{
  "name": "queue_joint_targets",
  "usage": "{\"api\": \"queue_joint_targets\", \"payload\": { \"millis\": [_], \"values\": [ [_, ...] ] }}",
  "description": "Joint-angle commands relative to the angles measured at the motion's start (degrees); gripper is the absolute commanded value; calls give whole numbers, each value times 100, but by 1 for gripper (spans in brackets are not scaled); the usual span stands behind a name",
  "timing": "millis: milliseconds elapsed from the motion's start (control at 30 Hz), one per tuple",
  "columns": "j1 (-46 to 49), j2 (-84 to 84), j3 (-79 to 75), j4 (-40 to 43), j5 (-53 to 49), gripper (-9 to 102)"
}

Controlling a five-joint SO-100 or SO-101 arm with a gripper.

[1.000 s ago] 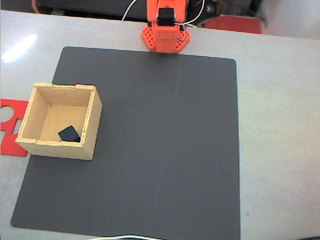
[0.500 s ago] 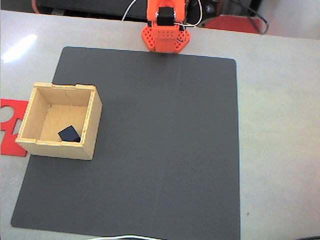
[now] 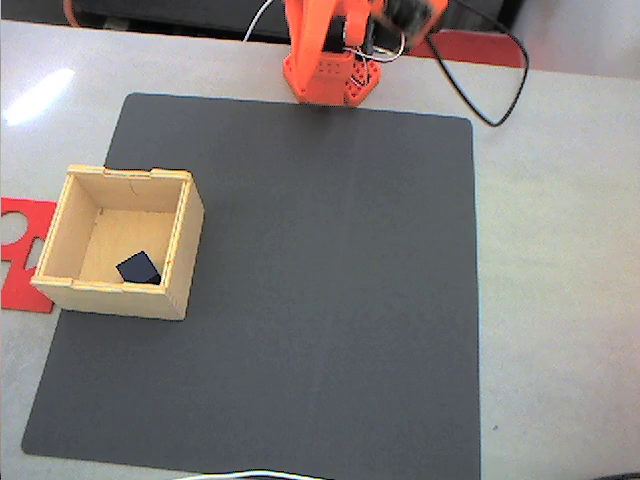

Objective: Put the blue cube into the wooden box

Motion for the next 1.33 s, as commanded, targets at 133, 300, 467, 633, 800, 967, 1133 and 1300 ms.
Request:
{"api": "queue_joint_targets", "payload": {
  "millis": [133, 300, 467, 633, 800, 967, 1133, 1300],
  "values": [
    [-97, 88, 1521, -255, 35, 0],
    [-149, 88, 2136, -105, 264, 0],
    [-123, 88, 2646, -246, 545, 0],
    [-105, 88, 3085, -352, 668, 0],
    [-18, 88, 3085, -352, 738, 0],
    [-35, 88, 3085, -352, 712, 0],
    [-44, 88, 3085, -352, 694, 0],
    [-44, 88, 3085, -352, 694, 0]
  ]
}}
